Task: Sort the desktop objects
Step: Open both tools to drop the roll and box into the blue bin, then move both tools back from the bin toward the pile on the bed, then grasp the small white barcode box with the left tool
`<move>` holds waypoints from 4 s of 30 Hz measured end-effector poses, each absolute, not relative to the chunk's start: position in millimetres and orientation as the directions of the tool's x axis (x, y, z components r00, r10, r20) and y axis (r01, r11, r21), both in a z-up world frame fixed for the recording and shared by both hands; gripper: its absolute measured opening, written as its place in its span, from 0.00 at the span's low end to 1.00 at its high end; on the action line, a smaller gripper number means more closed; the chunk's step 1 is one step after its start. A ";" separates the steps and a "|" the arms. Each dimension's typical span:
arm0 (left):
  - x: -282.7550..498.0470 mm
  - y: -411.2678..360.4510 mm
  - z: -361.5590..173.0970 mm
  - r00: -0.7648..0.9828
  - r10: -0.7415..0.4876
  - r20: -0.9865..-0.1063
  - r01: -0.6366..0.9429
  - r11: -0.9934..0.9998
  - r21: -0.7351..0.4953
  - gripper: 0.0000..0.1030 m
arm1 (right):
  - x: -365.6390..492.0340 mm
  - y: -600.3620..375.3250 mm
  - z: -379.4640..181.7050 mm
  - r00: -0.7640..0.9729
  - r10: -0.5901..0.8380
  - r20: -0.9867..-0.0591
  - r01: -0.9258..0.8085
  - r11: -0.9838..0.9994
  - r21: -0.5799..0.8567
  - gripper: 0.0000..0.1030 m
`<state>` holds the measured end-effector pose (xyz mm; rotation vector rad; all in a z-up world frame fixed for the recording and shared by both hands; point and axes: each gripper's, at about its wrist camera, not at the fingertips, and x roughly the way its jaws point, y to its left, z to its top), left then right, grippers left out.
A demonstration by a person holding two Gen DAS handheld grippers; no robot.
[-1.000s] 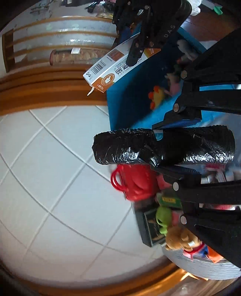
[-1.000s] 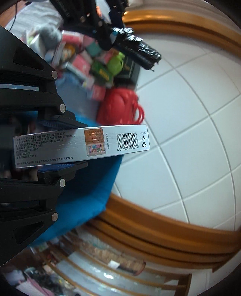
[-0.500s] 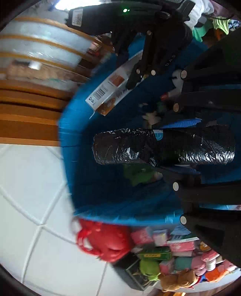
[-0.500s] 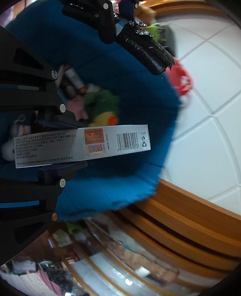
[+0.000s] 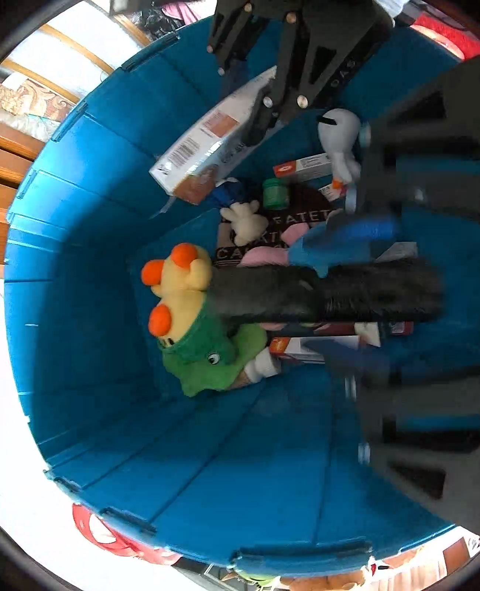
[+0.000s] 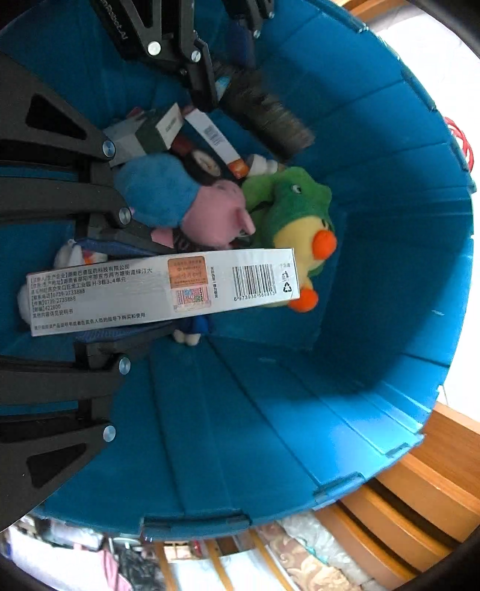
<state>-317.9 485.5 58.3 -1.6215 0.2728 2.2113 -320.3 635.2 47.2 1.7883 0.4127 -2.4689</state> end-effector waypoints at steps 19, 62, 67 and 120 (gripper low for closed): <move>-270.2 450.4 128.5 -0.430 0.263 -0.864 -0.463 -0.885 -0.040 1.00 | -253.3 590.8 103.5 -0.551 0.134 -0.824 0.195 -0.939 -0.283 0.93; -118.9 58.5 126.7 -0.772 0.032 -0.635 -0.059 -0.998 0.021 1.00 | -115.3 241.0 126.6 -0.834 -0.167 -0.526 0.387 -0.857 -0.341 1.00; -115.1 16.5 92.3 -0.734 -0.021 -0.679 0.032 -0.999 -0.004 1.00 | -116.4 221.7 95.1 -0.781 -0.235 -0.579 0.443 -0.862 -0.248 1.00; -76.3 -36.5 -199.5 -0.393 -0.055 -0.918 0.220 -0.975 -0.036 0.33 | -122.4 237.7 -103.0 -0.367 -0.249 -0.896 0.401 -0.912 0.088 0.67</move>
